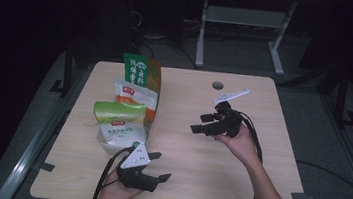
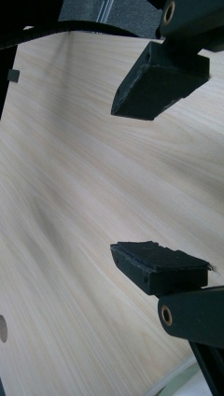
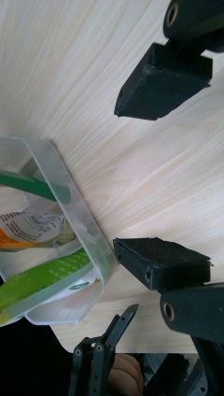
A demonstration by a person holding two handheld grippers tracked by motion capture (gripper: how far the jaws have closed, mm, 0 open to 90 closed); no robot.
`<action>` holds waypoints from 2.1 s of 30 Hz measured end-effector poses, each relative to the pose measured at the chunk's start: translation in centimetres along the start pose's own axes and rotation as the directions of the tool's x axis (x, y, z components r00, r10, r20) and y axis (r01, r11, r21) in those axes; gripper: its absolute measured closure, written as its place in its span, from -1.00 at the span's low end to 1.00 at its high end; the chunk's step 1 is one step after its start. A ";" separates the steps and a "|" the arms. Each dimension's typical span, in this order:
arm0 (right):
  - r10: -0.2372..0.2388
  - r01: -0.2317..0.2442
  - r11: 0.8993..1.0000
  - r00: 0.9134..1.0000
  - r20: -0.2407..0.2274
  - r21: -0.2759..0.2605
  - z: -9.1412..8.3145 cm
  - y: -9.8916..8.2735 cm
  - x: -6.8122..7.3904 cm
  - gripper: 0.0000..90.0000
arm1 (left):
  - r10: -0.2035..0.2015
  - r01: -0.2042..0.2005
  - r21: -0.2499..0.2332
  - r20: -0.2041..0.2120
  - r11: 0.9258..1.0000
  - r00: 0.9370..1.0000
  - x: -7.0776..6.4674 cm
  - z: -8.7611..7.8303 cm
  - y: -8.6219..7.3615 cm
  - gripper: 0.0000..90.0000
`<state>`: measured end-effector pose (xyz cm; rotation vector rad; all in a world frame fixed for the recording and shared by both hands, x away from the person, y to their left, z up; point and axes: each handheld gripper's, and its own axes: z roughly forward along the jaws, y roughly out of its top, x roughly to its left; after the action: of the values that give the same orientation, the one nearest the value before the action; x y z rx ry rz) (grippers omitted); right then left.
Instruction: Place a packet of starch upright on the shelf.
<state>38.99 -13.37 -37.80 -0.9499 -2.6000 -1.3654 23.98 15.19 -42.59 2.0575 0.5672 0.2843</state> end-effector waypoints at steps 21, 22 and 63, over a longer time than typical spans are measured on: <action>0.051 -0.050 0.999 0.998 0.035 -0.004 -2.5 -3.3 -0.8 -0.36 | -0.013 0.013 -0.006 -0.010 1.000 1.000 0.4 -0.1 0.0 -0.40; 0.054 -0.054 0.999 0.998 0.036 -0.004 -2.7 -3.6 -0.8 -0.36 | -0.014 0.013 -0.005 -0.010 1.000 1.000 0.4 -0.1 0.0 -0.40; 0.143 -0.140 0.989 0.987 0.077 -0.043 -6.3 -11.5 -1.0 -0.37 | -0.033 0.034 0.007 -0.013 0.999 0.999 1.0 -0.1 -0.2 -0.43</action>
<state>32.14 -23.52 -42.62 -1.1937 -2.5143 -1.3724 24.73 15.82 -42.74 2.0527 0.6110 0.2765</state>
